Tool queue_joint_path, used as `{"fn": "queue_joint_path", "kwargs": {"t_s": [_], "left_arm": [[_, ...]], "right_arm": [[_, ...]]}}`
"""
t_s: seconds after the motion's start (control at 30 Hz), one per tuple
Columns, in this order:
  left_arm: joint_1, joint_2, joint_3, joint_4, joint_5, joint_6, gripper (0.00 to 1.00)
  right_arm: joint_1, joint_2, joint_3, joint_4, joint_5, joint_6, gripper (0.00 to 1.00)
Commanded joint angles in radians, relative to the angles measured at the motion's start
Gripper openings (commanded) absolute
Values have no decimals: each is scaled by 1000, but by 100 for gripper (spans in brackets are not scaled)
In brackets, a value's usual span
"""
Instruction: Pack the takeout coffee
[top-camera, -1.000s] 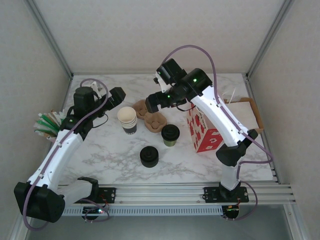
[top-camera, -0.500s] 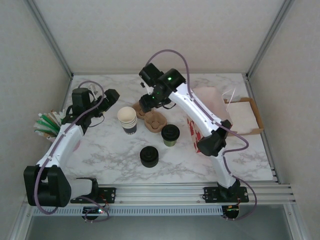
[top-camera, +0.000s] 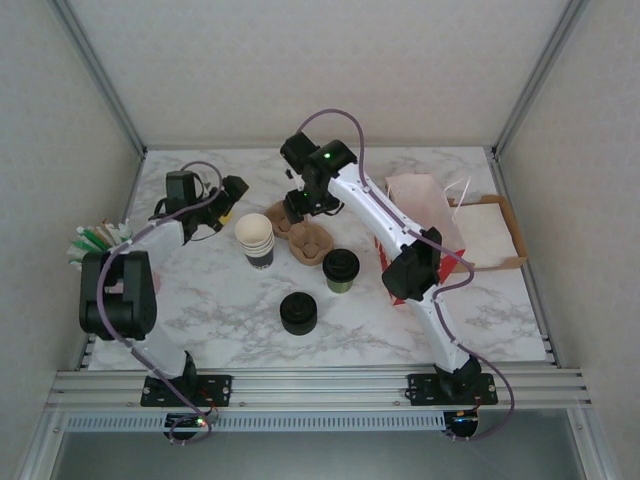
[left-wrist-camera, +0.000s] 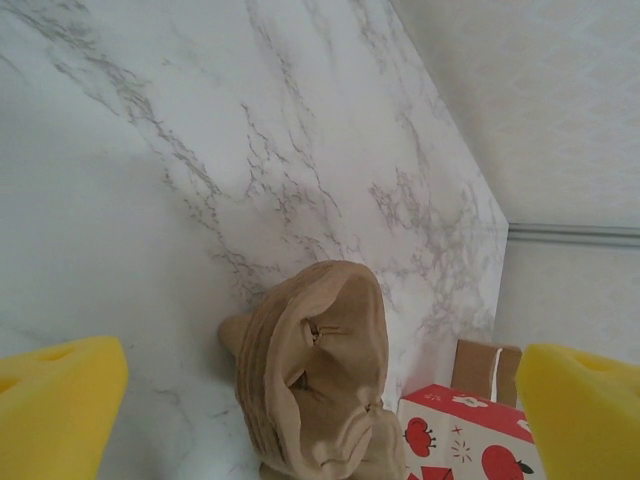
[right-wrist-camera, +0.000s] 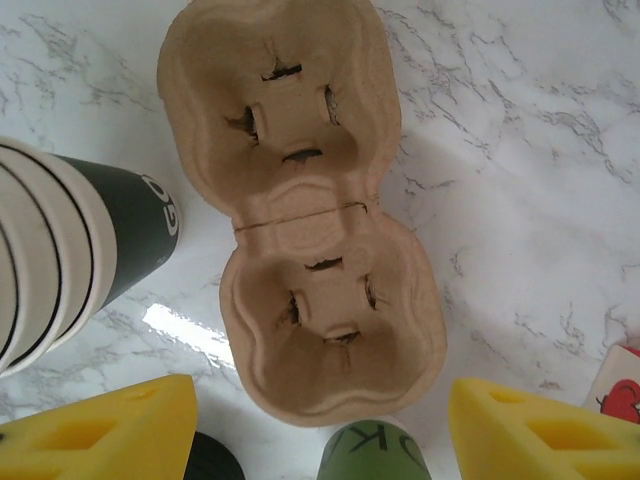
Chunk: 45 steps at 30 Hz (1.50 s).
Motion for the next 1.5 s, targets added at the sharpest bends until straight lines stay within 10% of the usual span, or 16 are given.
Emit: {"fn": "queue_joint_path", "kwargs": {"t_s": [0.0, 1.47], "left_arm": [[-18, 44, 47, 84, 65, -26, 100], [-140, 241, 210, 5, 75, 37, 100]], "right_arm": [[-1, 38, 34, 20, -36, -32, 68], [-48, 161, 55, 44, -67, -53, 64]]}}
